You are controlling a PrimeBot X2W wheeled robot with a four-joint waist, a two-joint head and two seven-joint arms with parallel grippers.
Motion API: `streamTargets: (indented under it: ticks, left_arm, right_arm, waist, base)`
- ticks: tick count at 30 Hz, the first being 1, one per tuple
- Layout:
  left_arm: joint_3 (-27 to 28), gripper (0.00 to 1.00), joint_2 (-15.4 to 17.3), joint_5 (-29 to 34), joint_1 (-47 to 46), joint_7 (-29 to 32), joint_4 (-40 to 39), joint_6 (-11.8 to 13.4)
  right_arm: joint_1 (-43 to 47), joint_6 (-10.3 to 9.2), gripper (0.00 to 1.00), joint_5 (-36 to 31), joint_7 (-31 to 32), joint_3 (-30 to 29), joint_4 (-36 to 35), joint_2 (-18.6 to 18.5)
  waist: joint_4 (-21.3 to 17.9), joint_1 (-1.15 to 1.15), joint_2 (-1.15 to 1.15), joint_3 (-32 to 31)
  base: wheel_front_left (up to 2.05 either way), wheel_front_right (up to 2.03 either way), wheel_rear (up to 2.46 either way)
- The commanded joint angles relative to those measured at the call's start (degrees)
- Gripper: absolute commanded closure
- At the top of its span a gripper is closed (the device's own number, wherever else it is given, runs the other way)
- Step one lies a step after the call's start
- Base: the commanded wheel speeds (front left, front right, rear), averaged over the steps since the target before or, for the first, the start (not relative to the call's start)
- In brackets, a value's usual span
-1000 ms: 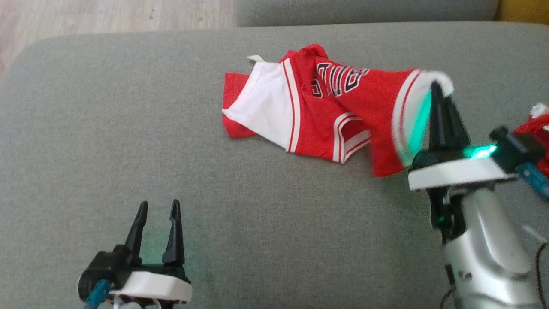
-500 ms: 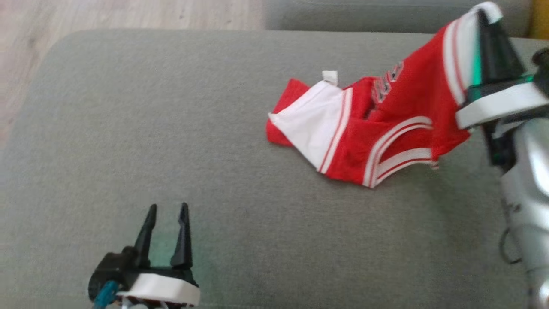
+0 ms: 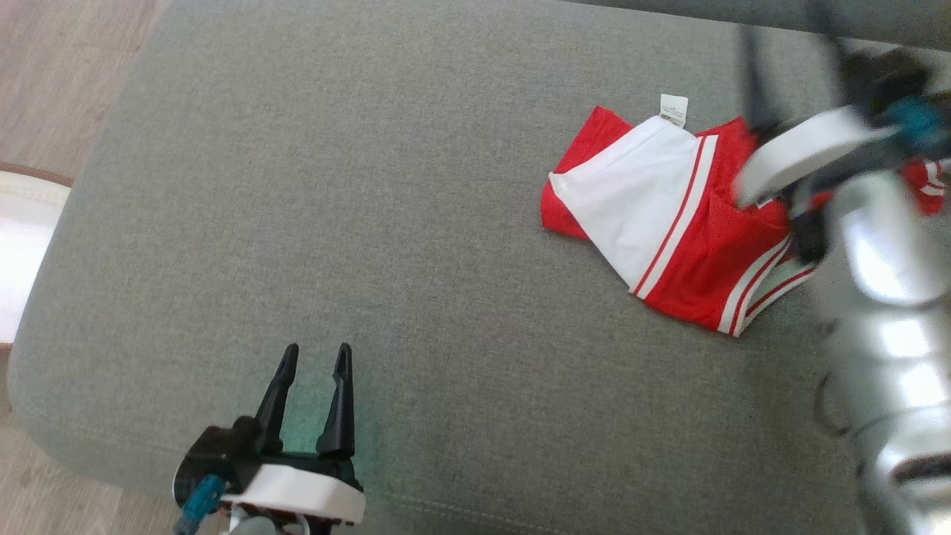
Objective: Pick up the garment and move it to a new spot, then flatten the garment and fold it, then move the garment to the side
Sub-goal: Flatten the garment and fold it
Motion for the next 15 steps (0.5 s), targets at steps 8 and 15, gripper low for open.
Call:
streamTargets:
  ticks: [8, 15]
  left_arm:
    - [1.3, 0.00, 0.1, -0.6, -2.1, -0.3, -1.3, 0.1]
    - [0.0, 0.00, 0.1, -1.1, -2.3, -0.3, -1.3, 0.1]
  right_arm:
    - [9.7, -0.04, 0.00, 10.6, -0.6, 21.5, -1.9, 3.9]
    - [11.8, -0.04, 0.00, 18.3, 1.1, 33.8, 5.2, 3.9]
  waist:
    - [-0.7, -0.01, 0.00, -0.6]
    - [0.0, -0.01, 0.00, -0.7]
  base:
    - [0.00, 0.00, 0.00]
    - [0.00, 0.00, 0.00]
